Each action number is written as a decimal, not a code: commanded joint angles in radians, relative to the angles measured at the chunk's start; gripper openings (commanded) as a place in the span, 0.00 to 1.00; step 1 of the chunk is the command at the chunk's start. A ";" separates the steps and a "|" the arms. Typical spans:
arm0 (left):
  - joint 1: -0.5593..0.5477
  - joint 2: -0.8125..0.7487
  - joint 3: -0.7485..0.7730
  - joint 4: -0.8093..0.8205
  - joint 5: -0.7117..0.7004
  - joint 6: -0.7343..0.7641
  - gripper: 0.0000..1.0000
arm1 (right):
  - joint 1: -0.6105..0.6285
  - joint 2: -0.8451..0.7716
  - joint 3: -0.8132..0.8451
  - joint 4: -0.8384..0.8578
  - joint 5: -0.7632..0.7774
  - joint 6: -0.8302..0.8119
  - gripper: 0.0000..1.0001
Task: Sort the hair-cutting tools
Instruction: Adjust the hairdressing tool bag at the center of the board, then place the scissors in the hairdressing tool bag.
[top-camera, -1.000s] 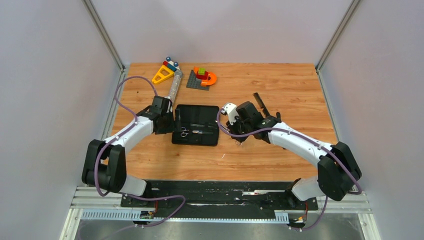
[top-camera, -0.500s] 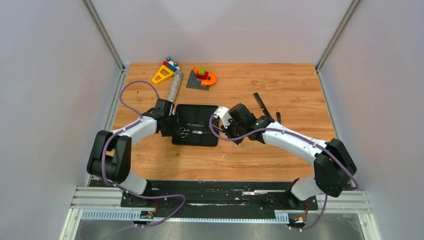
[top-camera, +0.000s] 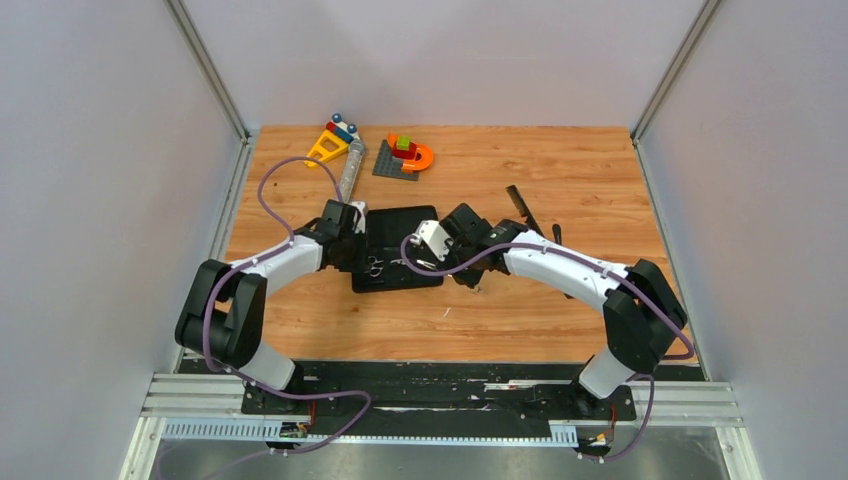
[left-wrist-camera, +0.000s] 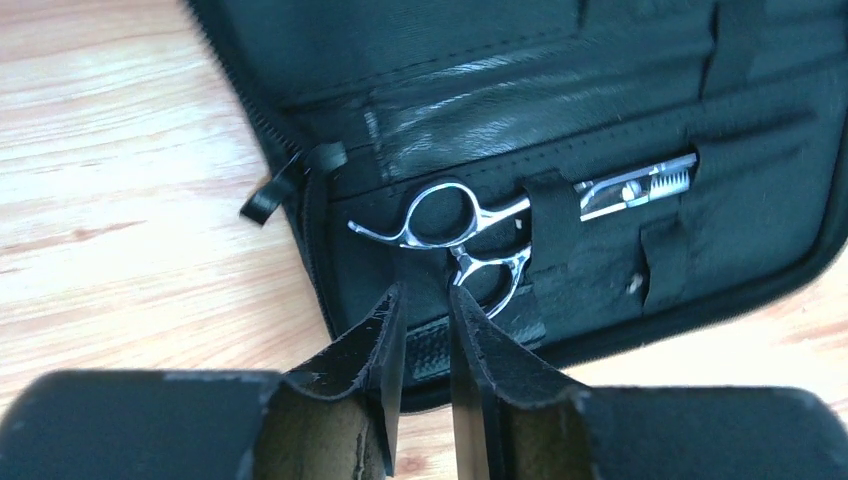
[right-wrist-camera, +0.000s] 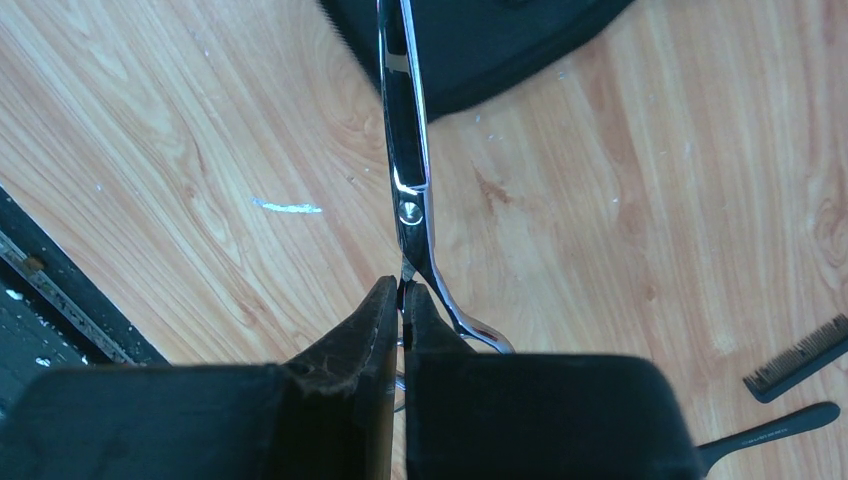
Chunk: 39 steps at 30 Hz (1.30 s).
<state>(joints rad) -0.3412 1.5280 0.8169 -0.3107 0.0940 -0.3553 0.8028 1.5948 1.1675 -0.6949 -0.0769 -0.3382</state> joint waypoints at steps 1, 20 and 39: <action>-0.062 0.034 -0.012 -0.010 0.045 0.052 0.32 | 0.027 0.024 0.045 -0.043 0.018 -0.029 0.00; -0.094 -0.178 -0.020 -0.174 -0.091 -0.145 0.73 | 0.030 0.082 0.070 -0.060 0.075 -0.020 0.00; -0.094 -0.005 -0.042 -0.106 -0.128 -0.133 0.36 | 0.031 0.100 0.071 -0.056 0.127 0.012 0.00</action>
<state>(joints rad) -0.4324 1.4830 0.7685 -0.4221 0.0151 -0.5110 0.8299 1.7065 1.2129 -0.7628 0.0269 -0.3412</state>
